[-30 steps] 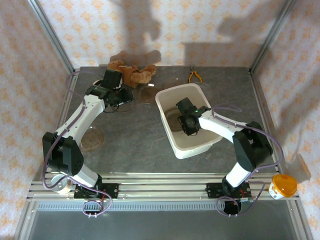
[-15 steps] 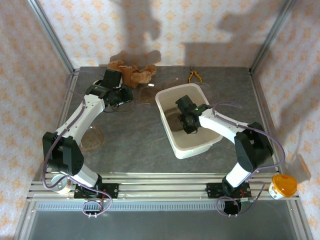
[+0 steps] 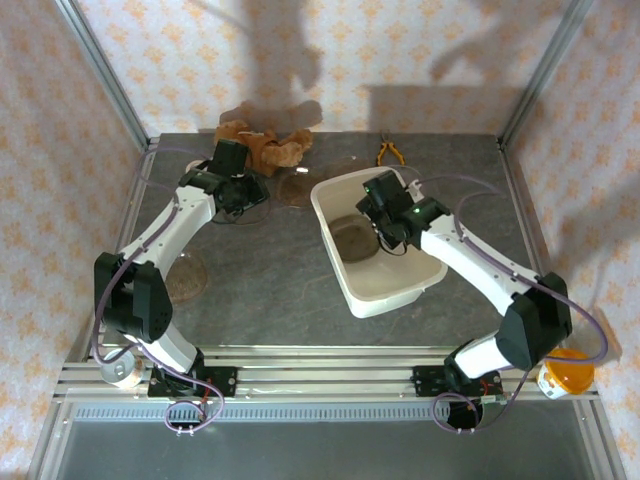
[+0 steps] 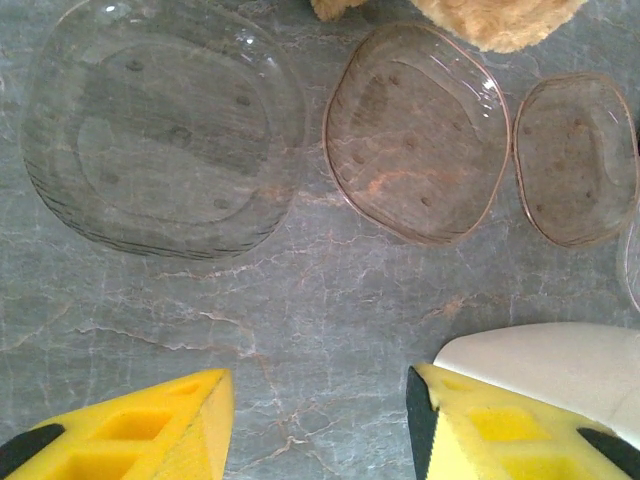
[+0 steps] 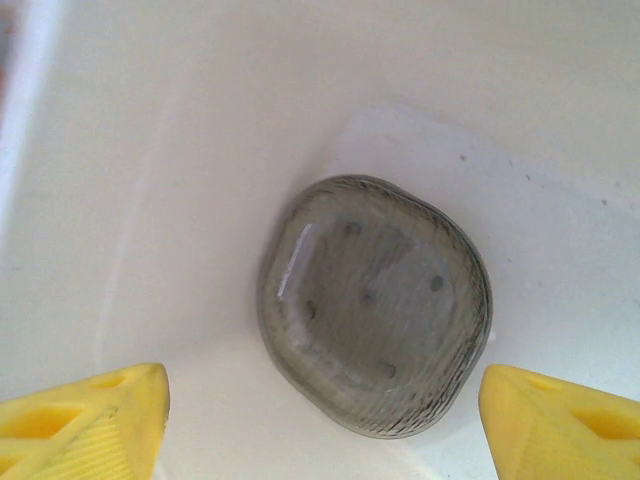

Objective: Place the plates into the plastic bin on the countertop

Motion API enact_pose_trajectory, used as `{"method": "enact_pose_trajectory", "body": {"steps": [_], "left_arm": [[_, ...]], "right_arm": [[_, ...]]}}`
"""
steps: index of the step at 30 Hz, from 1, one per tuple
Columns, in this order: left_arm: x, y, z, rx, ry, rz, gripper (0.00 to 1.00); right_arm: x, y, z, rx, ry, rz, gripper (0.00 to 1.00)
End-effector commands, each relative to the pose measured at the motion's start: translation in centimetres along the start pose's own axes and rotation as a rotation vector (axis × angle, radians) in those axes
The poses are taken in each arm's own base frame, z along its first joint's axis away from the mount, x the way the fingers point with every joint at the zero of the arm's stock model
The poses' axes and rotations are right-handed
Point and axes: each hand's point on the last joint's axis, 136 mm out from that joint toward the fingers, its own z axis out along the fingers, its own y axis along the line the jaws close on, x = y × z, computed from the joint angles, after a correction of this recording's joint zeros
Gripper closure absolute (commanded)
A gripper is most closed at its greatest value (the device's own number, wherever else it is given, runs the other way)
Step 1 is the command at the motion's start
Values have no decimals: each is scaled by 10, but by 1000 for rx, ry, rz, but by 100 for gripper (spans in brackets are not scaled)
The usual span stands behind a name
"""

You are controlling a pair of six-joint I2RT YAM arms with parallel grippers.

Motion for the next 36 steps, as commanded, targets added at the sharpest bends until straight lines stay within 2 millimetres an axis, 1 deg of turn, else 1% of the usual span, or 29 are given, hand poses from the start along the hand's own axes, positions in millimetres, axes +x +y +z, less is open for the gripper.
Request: {"method": "enact_pose_trajectory", "body": {"steps": [1,4,6,8,11,14,16,19,27,31,36], "left_arm": [[-8,6,7,-9,-31,-94,50],[-7,13,9,-35,-40,-128,50],[-5,18,10,-49,-46,-147,49],[-5,19,10,-41,-58,-149,45],[-5,32,11,-97,-75,-153,38],[-7,44,16,-130,-70,-164,37],[-8,51,21,-151,-66,-175,37],[-8,58,35,-139,-48,-226,36],[-6,63,76,-150,34,-271,35],[-4,78,83,-224,43,-284,35],[4,97,90,-251,32,-377,34]], "right_arm": [[-20,14,-31,-47,-72,-170,20],[-30,31,-51,-102,-99,-272,22],[-34,43,-58,-135,-113,-343,22],[-34,55,-61,-160,-98,-419,22],[-35,68,-60,-153,-76,-516,22],[-40,78,-60,-180,-67,-556,22],[-44,79,-59,-184,-60,-557,23],[-46,79,-55,-197,-27,-559,23],[-44,81,-50,-219,-6,-579,23],[-43,81,-47,-215,12,-577,24],[-40,77,-39,-204,26,-562,24]]}}
